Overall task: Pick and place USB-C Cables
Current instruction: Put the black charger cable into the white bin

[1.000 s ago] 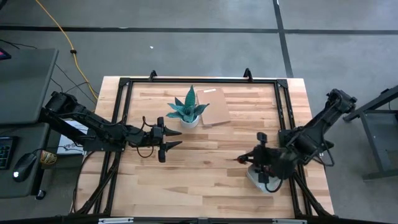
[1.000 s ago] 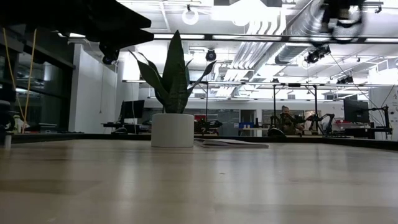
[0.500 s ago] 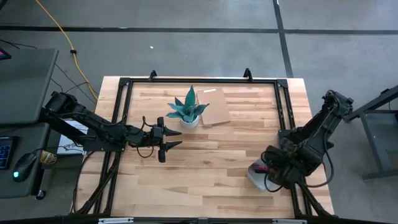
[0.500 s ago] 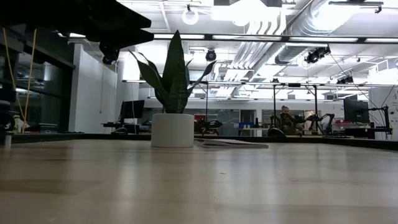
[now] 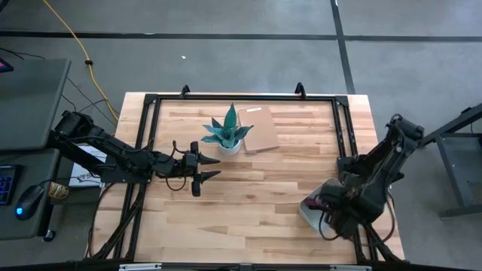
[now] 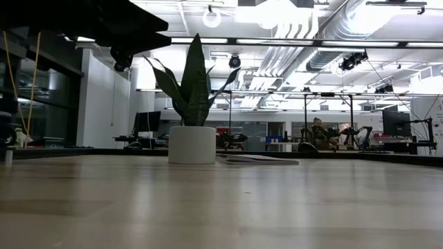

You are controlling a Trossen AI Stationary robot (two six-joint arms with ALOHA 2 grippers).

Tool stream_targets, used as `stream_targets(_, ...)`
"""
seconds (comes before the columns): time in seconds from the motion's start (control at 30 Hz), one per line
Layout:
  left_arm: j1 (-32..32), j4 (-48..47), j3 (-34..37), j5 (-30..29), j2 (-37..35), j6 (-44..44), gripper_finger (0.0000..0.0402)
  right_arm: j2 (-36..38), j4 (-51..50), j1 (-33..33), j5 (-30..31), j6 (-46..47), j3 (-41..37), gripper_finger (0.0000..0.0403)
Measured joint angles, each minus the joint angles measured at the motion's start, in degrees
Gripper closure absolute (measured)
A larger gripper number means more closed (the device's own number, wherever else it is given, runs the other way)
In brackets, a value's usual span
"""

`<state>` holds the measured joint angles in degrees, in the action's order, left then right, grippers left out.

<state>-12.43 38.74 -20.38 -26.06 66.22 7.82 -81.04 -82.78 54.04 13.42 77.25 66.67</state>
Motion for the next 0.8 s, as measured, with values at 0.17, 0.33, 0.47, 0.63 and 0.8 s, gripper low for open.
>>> stream_targets(0.17, 0.0, -0.1, 0.0, 0.0, 0.0, 0.5, 0.0241, -5.9, 1.2, 0.0, -0.4, -6.4, -0.1, 0.0389)
stream_targets(0.33, 0.0, -0.1, 0.0, 0.0, 0.0, 0.5, 0.0241, -10.5, 3.1, 0.0, -1.5, -9.5, -0.1, 0.0382)
stream_targets(0.47, 0.0, -0.1, 0.0, 0.0, 0.0, 0.5, 0.0241, -13.6, 4.8, 0.0, -2.0, -10.9, -0.1, 0.0378)
stream_targets(0.63, 0.0, -0.1, 0.0, 0.0, 0.0, 0.5, 0.0241, -16.5, 5.9, 0.0, -2.0, -10.9, -0.1, 0.0374)
stream_targets(0.8, 0.0, -0.1, 0.0, 0.0, 0.0, 0.5, 0.0241, -17.6, 5.9, 0.0, -2.0, -10.3, -0.1, 0.0356)
